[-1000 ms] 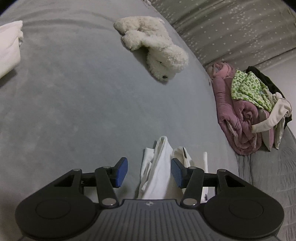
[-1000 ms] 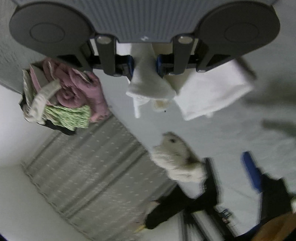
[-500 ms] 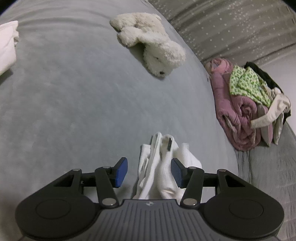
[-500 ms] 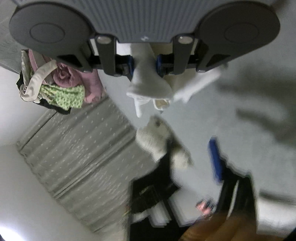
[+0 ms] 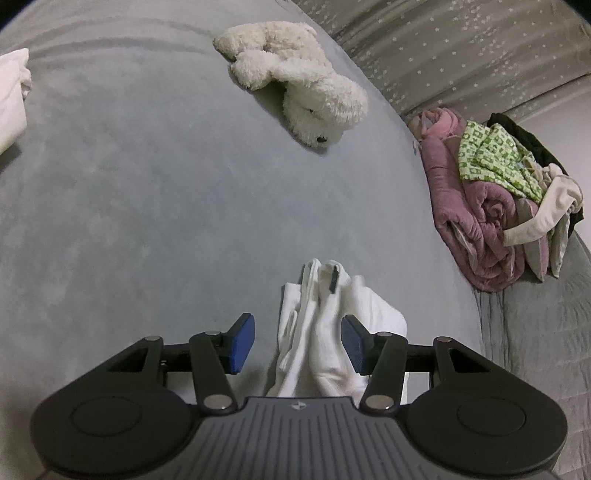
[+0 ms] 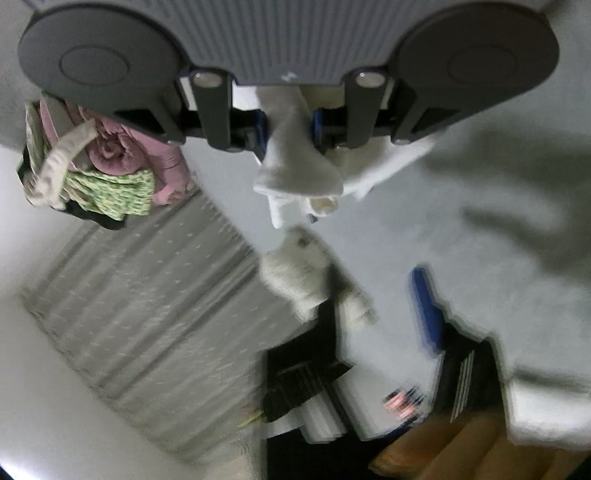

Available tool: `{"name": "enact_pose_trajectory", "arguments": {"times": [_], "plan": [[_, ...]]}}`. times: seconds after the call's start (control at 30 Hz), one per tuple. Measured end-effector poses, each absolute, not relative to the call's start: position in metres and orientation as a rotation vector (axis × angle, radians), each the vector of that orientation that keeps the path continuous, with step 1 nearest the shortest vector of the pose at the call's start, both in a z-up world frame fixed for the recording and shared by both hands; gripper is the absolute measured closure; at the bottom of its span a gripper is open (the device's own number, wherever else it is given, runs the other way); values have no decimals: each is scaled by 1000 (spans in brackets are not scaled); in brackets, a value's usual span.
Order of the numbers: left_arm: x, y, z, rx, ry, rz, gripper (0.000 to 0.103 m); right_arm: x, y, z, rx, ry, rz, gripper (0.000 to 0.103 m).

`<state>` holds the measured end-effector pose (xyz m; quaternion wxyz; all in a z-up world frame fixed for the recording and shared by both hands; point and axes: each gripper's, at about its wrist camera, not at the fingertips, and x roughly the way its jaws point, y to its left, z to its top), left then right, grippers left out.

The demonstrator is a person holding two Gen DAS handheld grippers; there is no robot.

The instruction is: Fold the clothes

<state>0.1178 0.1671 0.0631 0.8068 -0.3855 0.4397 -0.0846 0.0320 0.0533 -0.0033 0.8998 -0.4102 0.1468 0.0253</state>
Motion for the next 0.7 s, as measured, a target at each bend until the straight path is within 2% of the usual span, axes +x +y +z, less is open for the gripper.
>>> {"name": "enact_pose_trajectory", "arguments": {"times": [0.2, 0.4, 0.53, 0.7], "plan": [[117, 168, 66, -813, 924, -180, 52, 17, 48, -6, -807, 263, 133, 82], [119, 161, 63, -792, 942, -197, 52, 20, 58, -28, -942, 309, 118, 80], [118, 161, 66, -784, 936, -200, 52, 18, 53, -20, -855, 363, 162, 59], [117, 160, 67, -780, 935, -205, 52, 4, 29, 7, -649, 396, 219, 55]]}}
